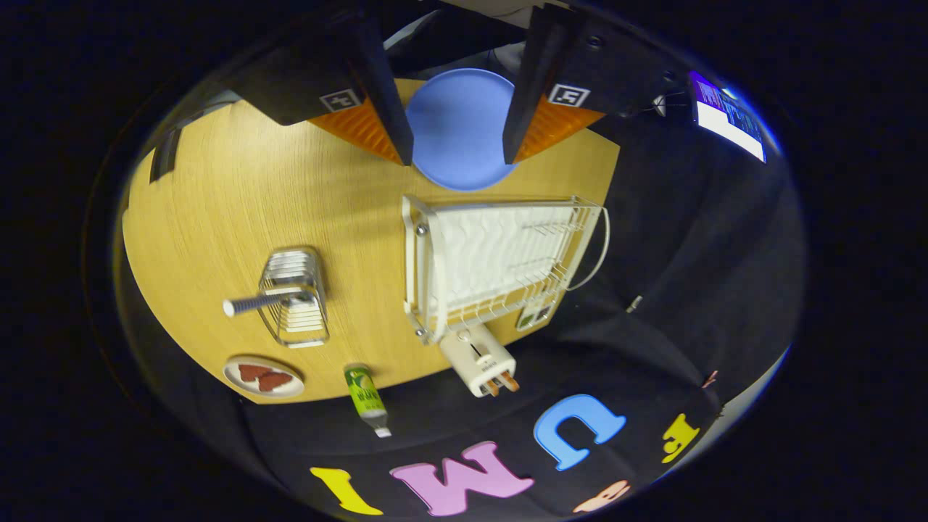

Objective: Take the plate from the dish rack, then take the spoon from the basket and place it into the plate.

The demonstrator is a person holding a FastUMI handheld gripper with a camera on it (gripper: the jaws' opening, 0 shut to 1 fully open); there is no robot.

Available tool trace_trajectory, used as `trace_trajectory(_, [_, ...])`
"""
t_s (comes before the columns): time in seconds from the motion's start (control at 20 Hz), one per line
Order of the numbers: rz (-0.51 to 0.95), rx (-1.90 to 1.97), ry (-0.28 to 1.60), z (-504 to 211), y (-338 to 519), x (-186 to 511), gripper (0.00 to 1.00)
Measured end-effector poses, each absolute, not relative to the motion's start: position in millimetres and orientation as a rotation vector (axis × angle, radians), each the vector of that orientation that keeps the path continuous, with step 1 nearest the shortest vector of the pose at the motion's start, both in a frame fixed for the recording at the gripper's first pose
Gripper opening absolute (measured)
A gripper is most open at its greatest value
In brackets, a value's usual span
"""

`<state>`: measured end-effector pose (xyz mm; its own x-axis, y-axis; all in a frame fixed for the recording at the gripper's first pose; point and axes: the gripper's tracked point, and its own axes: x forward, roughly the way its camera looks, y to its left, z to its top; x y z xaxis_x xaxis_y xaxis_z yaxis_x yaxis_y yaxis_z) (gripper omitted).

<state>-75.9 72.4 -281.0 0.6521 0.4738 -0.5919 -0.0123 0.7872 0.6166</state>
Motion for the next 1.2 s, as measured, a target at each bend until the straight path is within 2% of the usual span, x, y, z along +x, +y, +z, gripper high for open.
trace_trajectory(0.1, [0.284,0.551,0.699,-251,39,-47,0.98])
trace_trajectory(0.25, [0.178,0.392,0.566,-231,-26,-7,0.99])
trace_trajectory(0.35, [0.113,0.293,0.558,-238,-69,8,0.99])
trace_trajectory(0.65, [0.061,0.246,0.720,-311,-129,12,0.99])
trace_trajectory(0.75, [0.079,0.261,0.776,-338,-131,7,0.96])
trace_trajectory(0.95, [0.133,0.255,0.853,-377,-130,1,0.79])
trace_trajectory(1.05, [0.149,0.261,0.874,-386,-128,2,0.63])
trace_trajectory(1.1, [0.149,0.263,0.875,-386,-129,5,0.46])
trace_trajectory(1.15, [0.145,0.266,0.872,-387,-129,7,0.36])
trace_trajectory(1.2, [0.139,0.273,0.878,-388,-132,8,0.20])
